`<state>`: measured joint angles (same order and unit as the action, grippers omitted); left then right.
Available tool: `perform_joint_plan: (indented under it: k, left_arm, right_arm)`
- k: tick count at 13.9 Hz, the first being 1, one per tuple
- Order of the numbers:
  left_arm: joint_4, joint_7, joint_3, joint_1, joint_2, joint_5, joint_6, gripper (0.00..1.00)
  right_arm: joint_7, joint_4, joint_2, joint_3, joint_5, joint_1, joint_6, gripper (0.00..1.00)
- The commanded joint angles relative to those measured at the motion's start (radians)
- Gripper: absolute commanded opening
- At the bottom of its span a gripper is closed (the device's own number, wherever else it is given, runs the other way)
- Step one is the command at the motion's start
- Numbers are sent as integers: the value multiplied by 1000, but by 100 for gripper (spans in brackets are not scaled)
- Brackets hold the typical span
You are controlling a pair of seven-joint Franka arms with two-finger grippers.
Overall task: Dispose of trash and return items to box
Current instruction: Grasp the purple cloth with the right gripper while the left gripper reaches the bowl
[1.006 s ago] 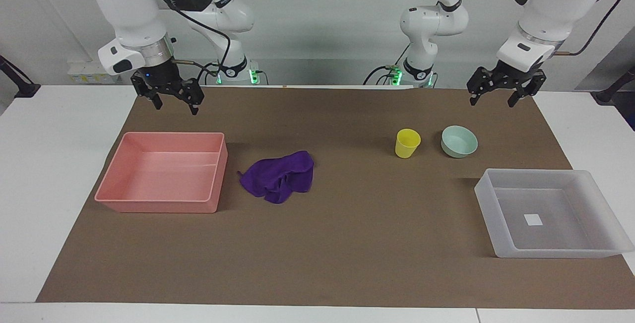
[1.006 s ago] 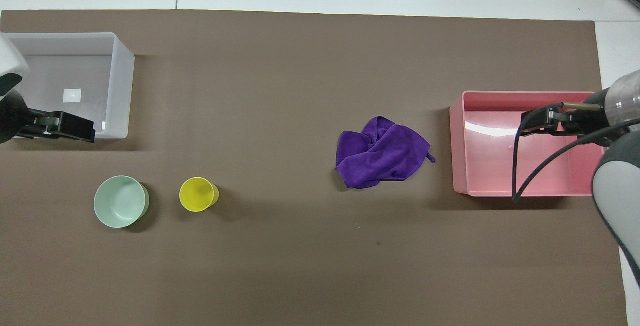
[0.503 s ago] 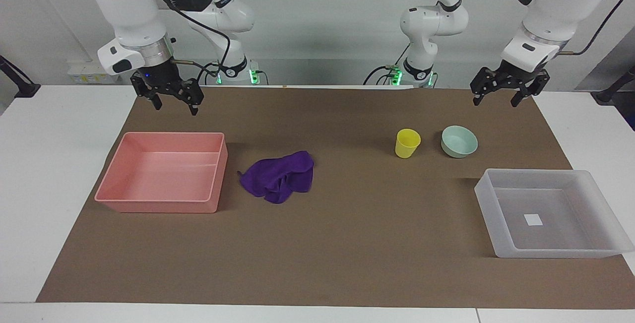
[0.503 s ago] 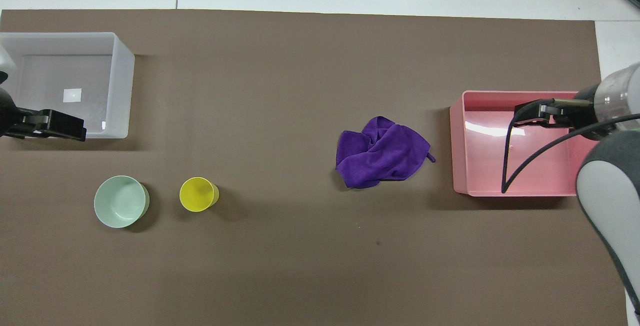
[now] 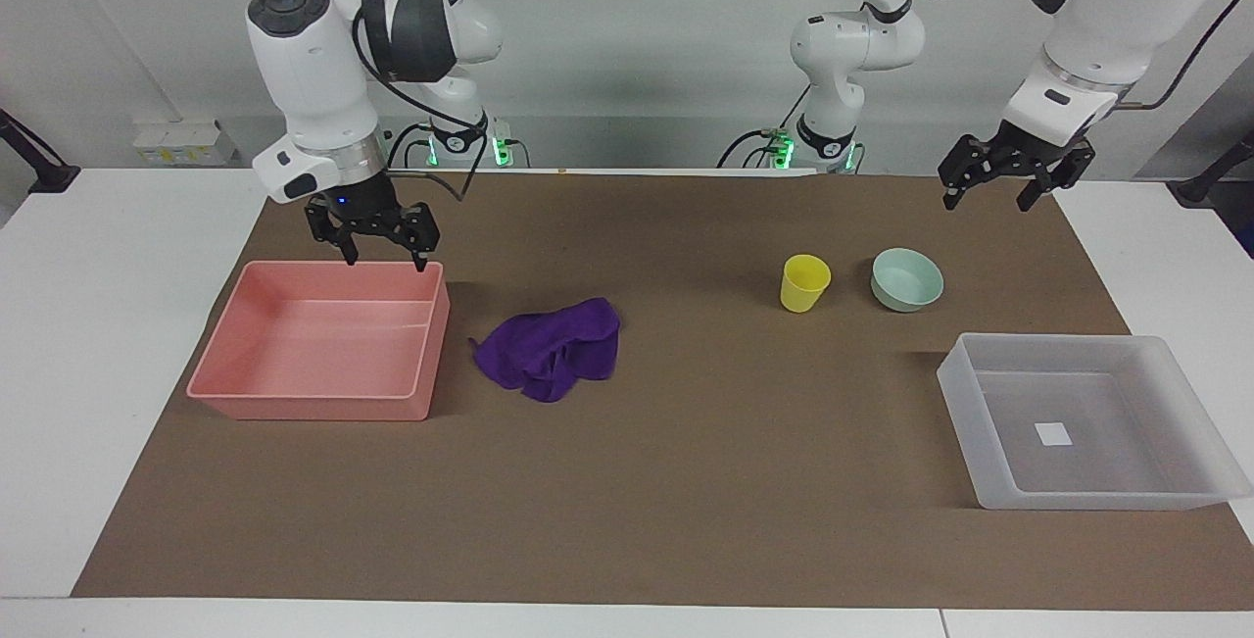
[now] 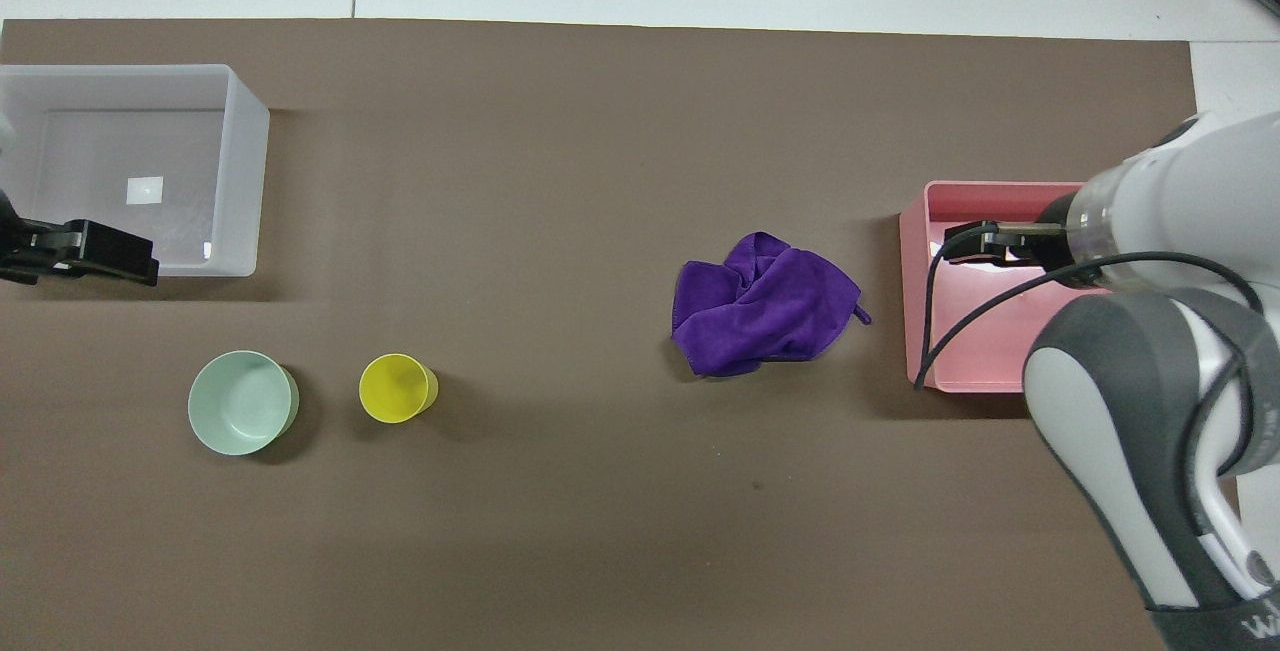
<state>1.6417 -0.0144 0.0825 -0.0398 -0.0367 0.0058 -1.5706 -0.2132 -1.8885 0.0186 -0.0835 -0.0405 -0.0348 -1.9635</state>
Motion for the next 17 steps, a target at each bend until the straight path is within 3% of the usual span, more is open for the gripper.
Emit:
perform_joint_plan:
  k: [1, 3, 6, 8, 14, 17]
  left_arm:
    - [62, -13, 5, -43, 33, -15, -20, 100]
    - [143, -36, 7, -116, 55, -13, -84, 100]
    - [352, -276, 7, -233, 44, -18, -234, 100]
    - [470, -329, 7, -249, 35, -24, -348, 100]
    - [622, -332, 8, -233, -17, -35, -376, 100]
    - [635, -332, 8, -215, -6, -36, -381, 100]
  right_arm:
    - [2, -21, -26, -2, 25, -48, -79, 100]
    - [-21, -32, -55, -2, 25, -72, -135, 100]
    - [-25, -60, -112, -2, 25, -118, -242, 100]
    - [-28, -66, -135, -2, 25, -132, -255, 100]
    - [-193, -219, -187, -2, 24, -209, -527, 100]
    - [-242, -251, -230, -2, 24, -234, -635, 100]
